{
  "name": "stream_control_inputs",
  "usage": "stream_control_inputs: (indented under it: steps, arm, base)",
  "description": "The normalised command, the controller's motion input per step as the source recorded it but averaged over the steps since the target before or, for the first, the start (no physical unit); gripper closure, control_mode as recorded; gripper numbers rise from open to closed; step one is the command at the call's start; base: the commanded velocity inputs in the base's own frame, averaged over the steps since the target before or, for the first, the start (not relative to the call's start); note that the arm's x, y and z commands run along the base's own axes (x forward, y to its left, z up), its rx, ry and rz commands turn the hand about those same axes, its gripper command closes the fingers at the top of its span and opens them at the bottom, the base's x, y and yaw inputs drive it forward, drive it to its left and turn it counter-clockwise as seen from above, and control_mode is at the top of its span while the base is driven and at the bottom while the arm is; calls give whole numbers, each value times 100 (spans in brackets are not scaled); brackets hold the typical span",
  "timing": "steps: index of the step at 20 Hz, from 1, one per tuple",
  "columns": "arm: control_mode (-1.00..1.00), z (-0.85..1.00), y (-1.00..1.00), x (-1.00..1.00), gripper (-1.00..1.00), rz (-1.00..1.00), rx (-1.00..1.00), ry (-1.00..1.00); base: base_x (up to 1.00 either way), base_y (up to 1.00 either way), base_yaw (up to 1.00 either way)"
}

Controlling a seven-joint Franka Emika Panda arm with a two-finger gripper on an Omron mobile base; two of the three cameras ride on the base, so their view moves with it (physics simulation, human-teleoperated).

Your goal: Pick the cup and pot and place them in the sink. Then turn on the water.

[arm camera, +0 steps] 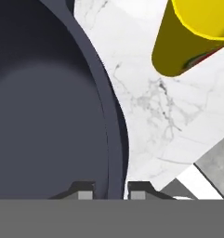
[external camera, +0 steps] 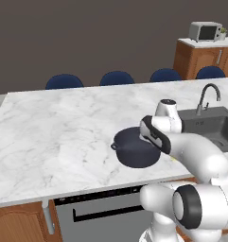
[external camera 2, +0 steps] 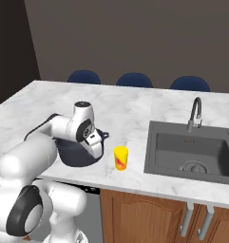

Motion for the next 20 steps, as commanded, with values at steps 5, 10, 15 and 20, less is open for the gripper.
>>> stream_control_inputs:
  steps: [5, 10, 15, 20]
  arm:
    - [-100, 57, -6, 0, 100, 0, 2, 0]
    - [-100, 64, -7, 0, 100, 0, 4, 0]
    - [-100, 65, -8, 0, 100, 0, 5, 0]
    - [-100, 66, -10, 0, 100, 0, 3, -4]
  base:
    - [0, 0, 0]
    - [0, 0, 0]
    - [0, 0, 0]
    - [0, 0, 0]
